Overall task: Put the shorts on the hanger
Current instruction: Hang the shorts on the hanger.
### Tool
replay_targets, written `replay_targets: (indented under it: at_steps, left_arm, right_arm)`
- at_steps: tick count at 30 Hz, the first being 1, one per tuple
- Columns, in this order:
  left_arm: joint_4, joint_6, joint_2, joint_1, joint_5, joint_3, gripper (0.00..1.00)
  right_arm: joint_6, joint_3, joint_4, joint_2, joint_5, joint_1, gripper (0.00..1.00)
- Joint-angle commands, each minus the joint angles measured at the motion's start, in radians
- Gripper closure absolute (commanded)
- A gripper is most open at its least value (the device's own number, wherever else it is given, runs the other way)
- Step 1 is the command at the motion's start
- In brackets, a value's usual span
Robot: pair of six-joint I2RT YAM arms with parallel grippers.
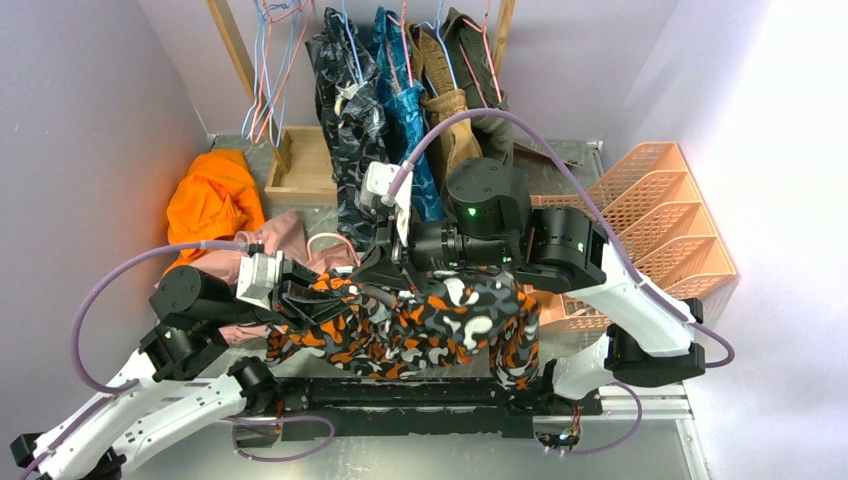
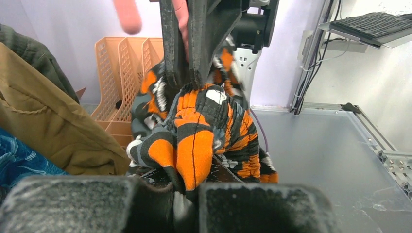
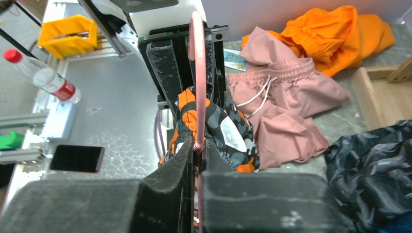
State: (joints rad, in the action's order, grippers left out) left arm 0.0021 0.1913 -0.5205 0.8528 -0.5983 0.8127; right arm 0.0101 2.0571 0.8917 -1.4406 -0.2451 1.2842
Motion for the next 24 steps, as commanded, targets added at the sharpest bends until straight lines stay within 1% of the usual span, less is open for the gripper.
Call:
replay_targets:
  at_steps: [1,4,5,6,7,11,12,14,16,17,19,20,21,23,24]
  left_arm:
    - [0.055,0.006,0.005,-0.002,-0.003,0.037,0.93]
    - [0.045,0.013,0.016,-0.001,0.029,0.022,0.93]
    - [0.035,0.014,0.022,-0.002,0.043,0.019,0.92]
    - [0.021,0.016,0.029,-0.001,0.055,0.014,0.89]
    - [0.007,0.016,0.036,0.0,0.065,0.012,0.84]
    - [-0.06,0.012,0.079,-0.002,0.125,0.012,0.55]
    - [-0.085,0.009,0.086,-0.001,0.149,0.014,0.53]
    - [-0.134,0.006,0.13,-0.001,0.226,0.013,0.52]
    - [-0.186,0.008,0.174,-0.003,0.311,0.009,0.54]
    - [-0.203,0.007,0.197,-0.002,0.351,0.006,0.58]
    - [-0.245,0.006,0.236,-0.002,0.426,0.013,0.69]
    - [-0.267,0.009,0.25,-0.002,0.452,0.019,0.67]
    - [-0.284,0.01,0.263,-0.001,0.469,0.025,0.59]
    - [-0.301,0.017,0.282,-0.001,0.487,0.044,0.36]
    - [-0.304,0.018,0.288,-0.001,0.489,0.057,0.26]
  right_arm:
    - [0.007,-0.02,-0.039,0.017,-0.03,0.004,1.0]
    - [0.0,-0.071,-0.099,0.059,-0.013,0.003,1.0]
    - [-0.004,-0.092,-0.127,0.076,-0.004,0.003,1.0]
    - [-0.006,-0.115,-0.149,0.092,0.008,0.003,1.0]
    - [-0.008,-0.124,-0.166,0.105,0.018,0.003,1.0]
    - [-0.01,-0.167,-0.221,0.142,0.066,0.003,1.0]
    - [-0.009,-0.174,-0.231,0.148,0.075,0.003,1.0]
    - [-0.007,-0.192,-0.257,0.172,0.102,0.003,1.0]
    - [-0.004,-0.212,-0.284,0.196,0.131,0.003,1.0]
    - [-0.002,-0.22,-0.294,0.207,0.153,0.002,1.0]
    - [-0.001,-0.232,-0.316,0.226,0.181,0.004,1.0]
    - [-0.001,-0.238,-0.325,0.234,0.19,0.003,1.0]
    - [-0.001,-0.242,-0.332,0.24,0.204,0.003,1.0]
    - [0.0,-0.251,-0.35,0.251,0.214,0.003,1.0]
    - [0.0,-0.254,-0.36,0.256,0.218,0.002,1.0]
